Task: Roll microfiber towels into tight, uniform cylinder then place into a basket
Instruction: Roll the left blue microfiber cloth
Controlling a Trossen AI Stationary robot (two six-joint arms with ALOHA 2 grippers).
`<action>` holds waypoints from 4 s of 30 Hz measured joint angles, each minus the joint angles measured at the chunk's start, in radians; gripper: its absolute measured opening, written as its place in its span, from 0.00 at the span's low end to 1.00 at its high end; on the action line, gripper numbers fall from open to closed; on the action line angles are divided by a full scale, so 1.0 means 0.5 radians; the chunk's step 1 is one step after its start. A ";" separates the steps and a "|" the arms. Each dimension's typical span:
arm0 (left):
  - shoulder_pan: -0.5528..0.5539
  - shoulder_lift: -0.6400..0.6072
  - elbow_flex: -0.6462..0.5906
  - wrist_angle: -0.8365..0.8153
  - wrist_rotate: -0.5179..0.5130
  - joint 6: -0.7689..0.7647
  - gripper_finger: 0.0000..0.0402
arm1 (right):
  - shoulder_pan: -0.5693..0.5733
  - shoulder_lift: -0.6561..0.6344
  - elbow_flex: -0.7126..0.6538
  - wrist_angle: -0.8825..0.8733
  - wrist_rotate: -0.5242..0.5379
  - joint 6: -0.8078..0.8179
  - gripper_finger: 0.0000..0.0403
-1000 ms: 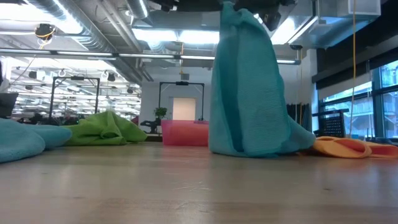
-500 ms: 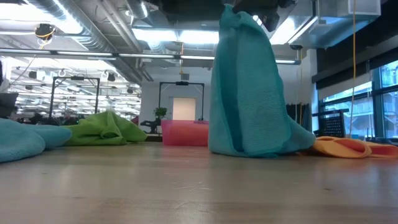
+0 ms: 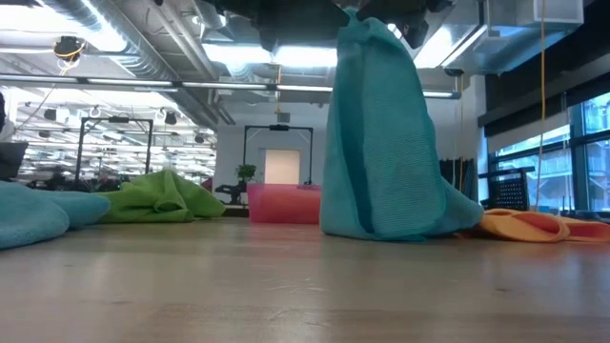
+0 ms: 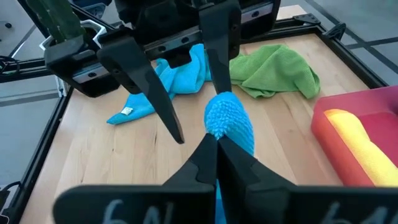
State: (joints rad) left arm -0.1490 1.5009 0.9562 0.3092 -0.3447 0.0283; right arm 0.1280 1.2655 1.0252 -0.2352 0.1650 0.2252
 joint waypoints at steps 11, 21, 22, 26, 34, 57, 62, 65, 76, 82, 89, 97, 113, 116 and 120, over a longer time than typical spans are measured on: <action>0.001 0.000 0.000 0.000 0.042 -0.005 0.09 | 0.000 0.000 0.000 -0.002 0.006 -0.003 0.01; 0.001 0.000 0.090 0.010 0.101 0.140 0.00 | -0.002 0.000 0.000 -0.061 0.130 -0.024 0.18; 0.001 0.000 0.116 -0.027 0.103 0.164 0.00 | -0.002 0.000 0.000 -0.074 0.145 -0.004 0.21; 0.014 0.000 0.212 -0.190 0.102 0.196 0.00 | -0.003 0.000 0.044 -0.252 0.158 0.029 0.33; 0.109 -0.020 0.254 -0.311 0.096 0.228 0.00 | 0.037 -0.002 0.173 -0.571 0.165 0.161 0.42; 0.275 -0.095 0.258 -0.375 0.102 0.276 0.00 | 0.559 0.289 -0.890 0.640 0.585 1.288 0.41; 0.275 -0.095 0.257 -0.387 0.102 0.276 0.00 | 0.557 0.471 -0.832 0.648 0.602 1.383 0.41; 0.275 -0.094 0.257 -0.390 0.102 0.276 0.00 | 0.556 0.570 -0.796 0.683 0.595 1.419 0.41; 0.275 -0.094 0.256 -0.409 0.102 0.276 0.00 | 0.559 0.556 -0.778 0.797 0.516 1.434 0.41; 0.275 -0.094 0.256 -0.409 0.102 0.279 0.00 | 0.570 0.502 -0.746 0.731 0.520 1.529 0.41; 0.275 -0.093 0.256 -0.411 0.102 0.280 0.00 | 0.610 0.676 -0.651 0.725 0.643 1.689 0.41; 0.281 -0.092 0.255 -0.409 0.102 0.281 0.00 | 0.588 0.885 -0.533 0.722 0.669 1.678 0.40; 0.281 -0.118 0.255 -0.447 0.103 0.278 0.00 | 0.604 0.722 -0.455 0.364 0.547 1.391 0.03; 0.282 -0.174 0.255 -0.448 0.135 0.279 0.00 | 0.604 0.556 -0.353 -0.047 0.604 1.329 0.03; 0.303 -0.266 0.290 -0.497 0.156 0.280 0.00 | 0.602 0.325 -0.134 -0.654 0.750 1.223 0.01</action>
State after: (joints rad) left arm 0.0027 1.3680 1.1011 0.0607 -0.2668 0.1684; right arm 0.4292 1.4282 0.9581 -0.5621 0.5401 0.8368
